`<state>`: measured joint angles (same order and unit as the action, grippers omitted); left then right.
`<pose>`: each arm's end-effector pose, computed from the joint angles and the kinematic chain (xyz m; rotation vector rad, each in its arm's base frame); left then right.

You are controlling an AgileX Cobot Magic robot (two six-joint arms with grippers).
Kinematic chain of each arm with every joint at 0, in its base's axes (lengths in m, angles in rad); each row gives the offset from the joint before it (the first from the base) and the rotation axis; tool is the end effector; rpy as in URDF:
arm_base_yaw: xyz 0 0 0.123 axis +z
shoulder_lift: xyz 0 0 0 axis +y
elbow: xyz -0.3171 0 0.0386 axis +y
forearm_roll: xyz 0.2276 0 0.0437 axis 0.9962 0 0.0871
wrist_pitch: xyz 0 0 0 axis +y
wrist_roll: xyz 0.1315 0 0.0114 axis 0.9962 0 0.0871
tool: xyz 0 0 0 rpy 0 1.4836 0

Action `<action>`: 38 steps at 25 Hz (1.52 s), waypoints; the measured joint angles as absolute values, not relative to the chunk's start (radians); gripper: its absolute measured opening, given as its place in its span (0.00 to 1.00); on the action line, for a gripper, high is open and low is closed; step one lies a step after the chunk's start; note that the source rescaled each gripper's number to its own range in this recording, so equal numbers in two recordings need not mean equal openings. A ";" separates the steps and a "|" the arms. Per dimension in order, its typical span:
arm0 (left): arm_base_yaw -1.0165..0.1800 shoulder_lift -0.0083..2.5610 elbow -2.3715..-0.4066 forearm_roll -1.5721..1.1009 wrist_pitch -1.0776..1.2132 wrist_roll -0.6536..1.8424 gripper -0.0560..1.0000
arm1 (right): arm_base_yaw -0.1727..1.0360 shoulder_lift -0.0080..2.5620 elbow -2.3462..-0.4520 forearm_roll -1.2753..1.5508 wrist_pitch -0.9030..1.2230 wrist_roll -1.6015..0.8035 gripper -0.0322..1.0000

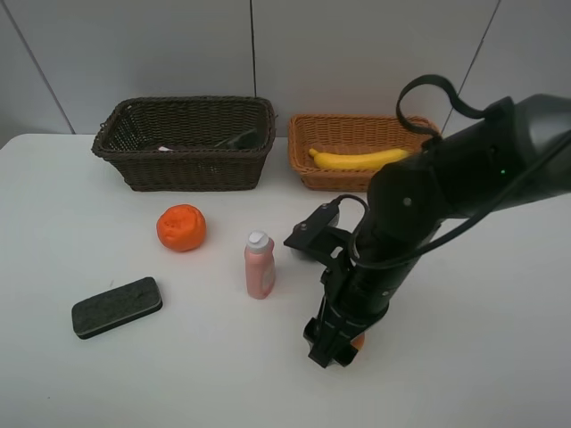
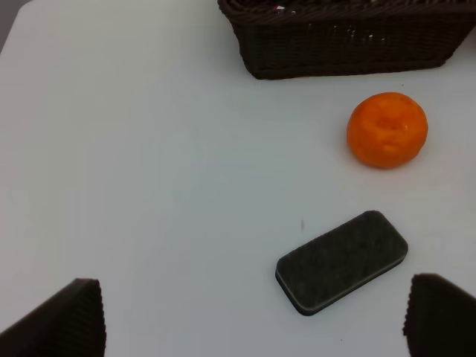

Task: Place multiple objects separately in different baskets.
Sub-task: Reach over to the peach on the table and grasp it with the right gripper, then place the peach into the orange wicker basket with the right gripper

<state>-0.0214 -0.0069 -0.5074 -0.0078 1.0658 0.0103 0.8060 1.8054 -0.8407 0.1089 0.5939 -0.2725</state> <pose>-0.0227 -0.0004 0.2502 0.0327 2.0349 -0.0163 0.1951 0.2149 0.1292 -1.4553 2.6918 0.1366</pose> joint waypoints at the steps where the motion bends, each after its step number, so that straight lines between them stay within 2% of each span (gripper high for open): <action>1: -0.021 -0.007 -0.507 -0.008 1.066 0.010 1.00 | 0.806 1.816 -0.841 0.111 0.593 -0.273 0.98; 19: -0.021 -0.007 -0.507 -0.008 1.066 0.010 1.00 | 0.806 1.829 -0.838 0.111 0.567 -0.273 0.98; 21: -0.021 -0.007 -0.507 -0.008 1.066 0.010 1.00 | 0.806 1.829 -0.838 0.110 0.567 -0.273 0.89; 22: -0.021 -0.007 -0.507 -0.008 1.066 0.010 1.00 | 0.806 1.829 -0.838 0.110 0.567 -0.273 0.76; 23: -0.021 -0.007 -0.507 -0.008 1.066 0.010 1.00 | 0.806 1.829 -0.838 0.110 0.568 -0.273 0.68; 32: -0.021 -0.007 -0.507 -0.008 1.066 0.010 1.00 | 0.806 1.826 -0.838 0.102 0.583 -0.273 0.68; 38: -0.021 -0.007 -0.507 -0.008 1.066 0.010 1.00 | 0.806 1.713 -0.900 0.026 0.683 -0.250 0.68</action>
